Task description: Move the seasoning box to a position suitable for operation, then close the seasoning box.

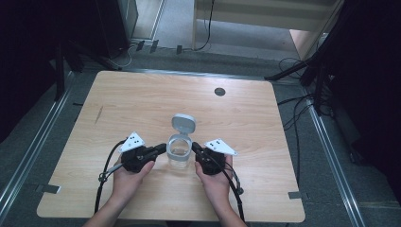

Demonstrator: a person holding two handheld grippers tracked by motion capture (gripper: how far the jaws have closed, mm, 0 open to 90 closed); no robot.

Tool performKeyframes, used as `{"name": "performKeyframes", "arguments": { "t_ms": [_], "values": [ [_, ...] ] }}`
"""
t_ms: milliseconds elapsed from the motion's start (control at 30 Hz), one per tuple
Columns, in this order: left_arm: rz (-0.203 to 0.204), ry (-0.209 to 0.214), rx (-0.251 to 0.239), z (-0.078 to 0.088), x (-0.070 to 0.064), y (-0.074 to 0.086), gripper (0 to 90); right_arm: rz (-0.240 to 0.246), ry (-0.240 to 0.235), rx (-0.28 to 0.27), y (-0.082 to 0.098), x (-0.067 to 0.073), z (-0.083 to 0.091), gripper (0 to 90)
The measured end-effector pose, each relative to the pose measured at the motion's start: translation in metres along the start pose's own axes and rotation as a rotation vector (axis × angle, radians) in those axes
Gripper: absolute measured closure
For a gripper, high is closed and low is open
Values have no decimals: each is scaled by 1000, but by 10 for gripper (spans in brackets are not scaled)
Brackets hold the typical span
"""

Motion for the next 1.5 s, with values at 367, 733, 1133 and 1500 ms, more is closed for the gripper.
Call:
{"name": "performKeyframes", "arguments": {
  "t_ms": [367, 733, 1133, 1500],
  "values": [
    [-5, -15, -58, 9, 5, 9, 573, 19, -23, -18, -12, -17, 0, 900],
    [20, -264, -113, 98, 83, 43, 153, 19, -16, -42, -42, -44, -9, 900],
    [60, -246, -127, 111, 93, 53, 143, 21, -68, -32, -75, -43, -38, 900],
    [85, -238, -119, 108, 97, 53, 144, 53, -165, -49, -92, -28, -40, 900]
  ]
}}
Point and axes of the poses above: each handheld gripper's, and its own axes: z roughly backward along the jaws, y roughly out of its underside, x roughly to its left, the point moved 1 cm from there along -z, roughly forward along the jaws, and after that the axes turned 5 degrees about -x, right-handed, at the moved point
